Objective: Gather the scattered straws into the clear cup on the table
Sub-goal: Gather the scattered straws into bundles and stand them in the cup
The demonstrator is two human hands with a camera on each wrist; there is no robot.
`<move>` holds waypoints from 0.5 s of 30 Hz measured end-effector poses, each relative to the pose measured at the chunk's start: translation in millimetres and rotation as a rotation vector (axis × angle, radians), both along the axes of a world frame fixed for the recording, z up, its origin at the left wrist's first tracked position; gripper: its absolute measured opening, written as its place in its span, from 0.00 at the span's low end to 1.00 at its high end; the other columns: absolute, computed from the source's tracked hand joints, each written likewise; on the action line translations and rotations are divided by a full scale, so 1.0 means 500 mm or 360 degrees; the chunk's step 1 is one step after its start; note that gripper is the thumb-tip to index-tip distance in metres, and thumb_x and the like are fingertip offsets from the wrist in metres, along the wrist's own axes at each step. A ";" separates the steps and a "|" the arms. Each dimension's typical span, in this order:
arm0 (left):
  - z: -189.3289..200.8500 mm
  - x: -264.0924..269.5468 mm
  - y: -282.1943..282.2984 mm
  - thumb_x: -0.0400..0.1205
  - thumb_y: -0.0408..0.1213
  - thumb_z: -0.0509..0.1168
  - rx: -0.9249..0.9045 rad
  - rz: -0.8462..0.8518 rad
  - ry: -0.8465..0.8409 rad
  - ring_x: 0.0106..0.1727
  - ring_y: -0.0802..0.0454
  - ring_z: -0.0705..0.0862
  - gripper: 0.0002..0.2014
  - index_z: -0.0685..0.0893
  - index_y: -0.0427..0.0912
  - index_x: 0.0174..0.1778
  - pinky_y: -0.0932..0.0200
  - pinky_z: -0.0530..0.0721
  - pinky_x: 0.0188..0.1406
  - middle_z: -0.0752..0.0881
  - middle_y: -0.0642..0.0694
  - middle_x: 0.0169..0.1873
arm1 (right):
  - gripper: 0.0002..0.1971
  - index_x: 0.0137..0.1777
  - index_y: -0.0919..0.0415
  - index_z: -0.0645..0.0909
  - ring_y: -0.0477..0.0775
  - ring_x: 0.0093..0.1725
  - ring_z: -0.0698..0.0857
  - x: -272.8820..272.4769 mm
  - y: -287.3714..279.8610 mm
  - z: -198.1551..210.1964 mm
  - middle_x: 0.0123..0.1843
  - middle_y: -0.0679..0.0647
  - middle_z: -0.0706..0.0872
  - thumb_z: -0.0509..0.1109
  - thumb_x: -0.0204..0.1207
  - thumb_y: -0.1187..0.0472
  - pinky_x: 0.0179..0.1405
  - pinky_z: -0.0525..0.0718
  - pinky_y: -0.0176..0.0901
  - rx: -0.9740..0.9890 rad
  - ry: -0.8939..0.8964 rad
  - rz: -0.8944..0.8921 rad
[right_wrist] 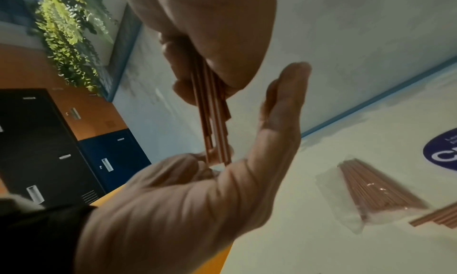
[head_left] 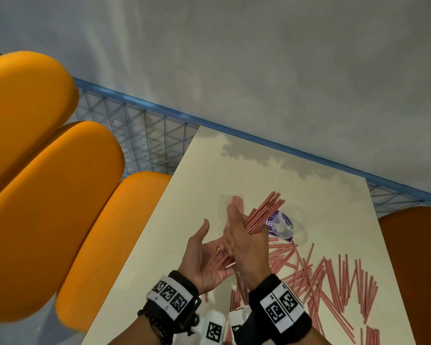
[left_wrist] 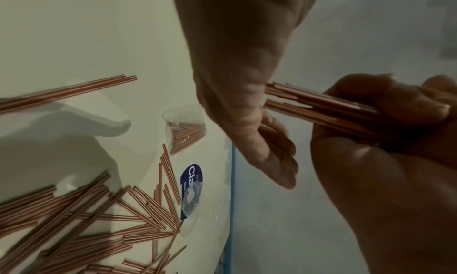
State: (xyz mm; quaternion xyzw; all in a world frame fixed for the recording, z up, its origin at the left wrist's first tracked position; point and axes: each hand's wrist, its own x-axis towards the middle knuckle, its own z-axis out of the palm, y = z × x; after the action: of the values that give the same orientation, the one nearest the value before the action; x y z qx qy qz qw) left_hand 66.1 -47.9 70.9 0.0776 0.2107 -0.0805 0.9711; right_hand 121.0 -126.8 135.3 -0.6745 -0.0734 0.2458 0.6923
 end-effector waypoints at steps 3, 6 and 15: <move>0.016 0.001 -0.003 0.82 0.63 0.56 0.0000 0.0021 -0.0036 0.64 0.41 0.85 0.31 0.85 0.40 0.66 0.43 0.82 0.60 0.86 0.37 0.63 | 0.25 0.27 0.60 0.73 0.51 0.19 0.77 -0.006 -0.001 -0.003 0.20 0.54 0.76 0.78 0.68 0.42 0.30 0.80 0.48 -0.0037 -0.0114 0.0004; 0.029 0.003 -0.001 0.83 0.62 0.57 -0.0011 0.0030 -0.0055 0.64 0.43 0.85 0.30 0.83 0.43 0.69 0.44 0.81 0.62 0.87 0.39 0.63 | 0.21 0.33 0.70 0.79 0.55 0.25 0.83 -0.009 -0.005 0.015 0.23 0.55 0.82 0.80 0.70 0.52 0.34 0.86 0.48 0.0034 -0.0217 -0.0030; 0.042 -0.001 -0.002 0.83 0.60 0.57 -0.0151 0.0058 -0.0143 0.59 0.39 0.87 0.30 0.82 0.37 0.68 0.43 0.87 0.55 0.89 0.34 0.55 | 0.28 0.29 0.75 0.73 0.58 0.22 0.76 -0.012 0.010 0.027 0.21 0.67 0.76 0.80 0.70 0.50 0.29 0.82 0.52 0.0079 -0.0348 0.0064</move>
State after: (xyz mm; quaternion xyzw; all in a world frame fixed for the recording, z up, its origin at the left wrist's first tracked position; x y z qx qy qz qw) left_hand 65.5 -49.0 92.0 0.0311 0.1643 -0.0694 0.9835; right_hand 115.1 -121.9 148.6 -0.6783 -0.1681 0.1826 0.6917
